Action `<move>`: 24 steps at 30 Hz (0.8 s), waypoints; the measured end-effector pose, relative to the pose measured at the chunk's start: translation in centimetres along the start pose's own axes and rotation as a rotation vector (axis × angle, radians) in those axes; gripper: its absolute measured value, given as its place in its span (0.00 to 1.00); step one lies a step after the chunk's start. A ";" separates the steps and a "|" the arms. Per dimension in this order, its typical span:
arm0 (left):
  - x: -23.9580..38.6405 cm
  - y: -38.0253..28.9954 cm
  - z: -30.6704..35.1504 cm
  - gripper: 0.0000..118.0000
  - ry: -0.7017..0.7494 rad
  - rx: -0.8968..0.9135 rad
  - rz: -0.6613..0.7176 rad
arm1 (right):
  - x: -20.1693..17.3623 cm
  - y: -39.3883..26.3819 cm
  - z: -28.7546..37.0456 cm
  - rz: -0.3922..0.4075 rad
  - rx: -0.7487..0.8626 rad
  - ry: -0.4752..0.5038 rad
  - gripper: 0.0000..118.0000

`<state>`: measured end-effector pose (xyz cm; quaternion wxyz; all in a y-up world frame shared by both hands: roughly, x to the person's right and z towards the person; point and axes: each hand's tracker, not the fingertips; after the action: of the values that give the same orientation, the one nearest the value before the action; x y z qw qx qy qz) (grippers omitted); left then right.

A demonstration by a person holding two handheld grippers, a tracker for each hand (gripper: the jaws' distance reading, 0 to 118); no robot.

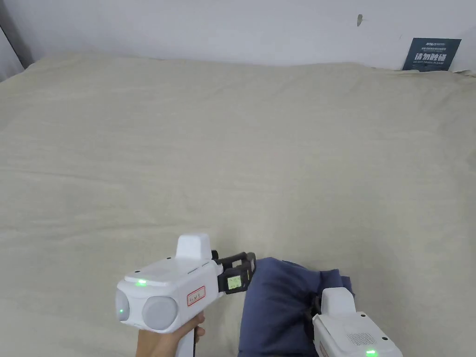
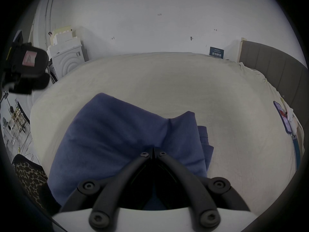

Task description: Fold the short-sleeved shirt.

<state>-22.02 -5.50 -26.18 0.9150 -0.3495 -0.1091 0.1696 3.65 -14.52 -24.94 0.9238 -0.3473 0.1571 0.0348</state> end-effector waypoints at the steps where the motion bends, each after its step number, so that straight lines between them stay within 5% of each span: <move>1: -0.3 -0.2 -0.7 0.68 -0.019 -0.032 0.022 | 0.0 0.0 0.0 -0.002 -0.001 0.002 0.00; 6: -1.8 -0.4 -3.9 0.79 -0.112 -0.200 0.098 | 0.0 0.2 0.2 -0.013 -0.004 0.009 0.00; 20: -5.2 -1.5 -9.9 0.78 -0.329 -0.455 0.215 | 1.1 -0.2 -0.6 -0.027 -0.005 0.021 0.00; 24: -4.3 -1.7 -10.5 0.52 -0.349 -0.479 0.192 | 1.4 -0.4 -0.9 -0.031 -0.006 0.024 0.00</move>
<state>-22.28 -14.68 -33.09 0.7541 -0.5293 -0.2677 0.2819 4.85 -15.47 -25.73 0.9212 -0.3530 0.1626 0.0170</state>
